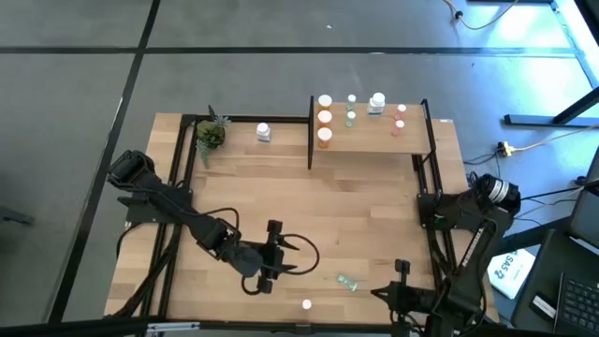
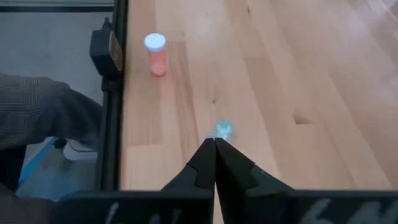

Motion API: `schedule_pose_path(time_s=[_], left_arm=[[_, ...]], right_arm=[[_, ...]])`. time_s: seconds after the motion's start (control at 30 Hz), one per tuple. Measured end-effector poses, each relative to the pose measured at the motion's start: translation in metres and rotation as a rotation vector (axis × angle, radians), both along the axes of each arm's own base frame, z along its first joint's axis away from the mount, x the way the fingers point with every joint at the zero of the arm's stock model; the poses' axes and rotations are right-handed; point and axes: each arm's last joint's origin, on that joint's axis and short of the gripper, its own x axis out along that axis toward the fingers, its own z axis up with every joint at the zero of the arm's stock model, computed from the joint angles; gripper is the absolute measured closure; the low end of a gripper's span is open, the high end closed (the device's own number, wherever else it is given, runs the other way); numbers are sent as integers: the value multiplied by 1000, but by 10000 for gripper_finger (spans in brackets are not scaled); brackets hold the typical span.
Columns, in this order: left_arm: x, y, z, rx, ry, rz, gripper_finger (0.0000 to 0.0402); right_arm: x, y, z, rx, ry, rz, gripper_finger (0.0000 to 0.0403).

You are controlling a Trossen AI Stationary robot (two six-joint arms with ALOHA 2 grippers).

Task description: Pick and place medicine bottles onto shelf by color

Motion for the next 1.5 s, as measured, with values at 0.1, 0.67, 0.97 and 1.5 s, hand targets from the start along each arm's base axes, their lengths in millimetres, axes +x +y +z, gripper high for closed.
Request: schedule_pose_path(time_s=[0.1,0.67,0.97,1.5], left_arm=[[-1,1,1,3,5,-1,195],[3,6,3,-8,-14,13,195],[3,6,3,-7,-13,14,195],[3,6,3,-7,-13,15,195]], right_arm=[[3,7,-6,17,-13,10,397],[1,16,-10,-31,-93,40,397],[1,20,-8,5,-106,52,397],[7,37,-27,25,-187,30,397]])
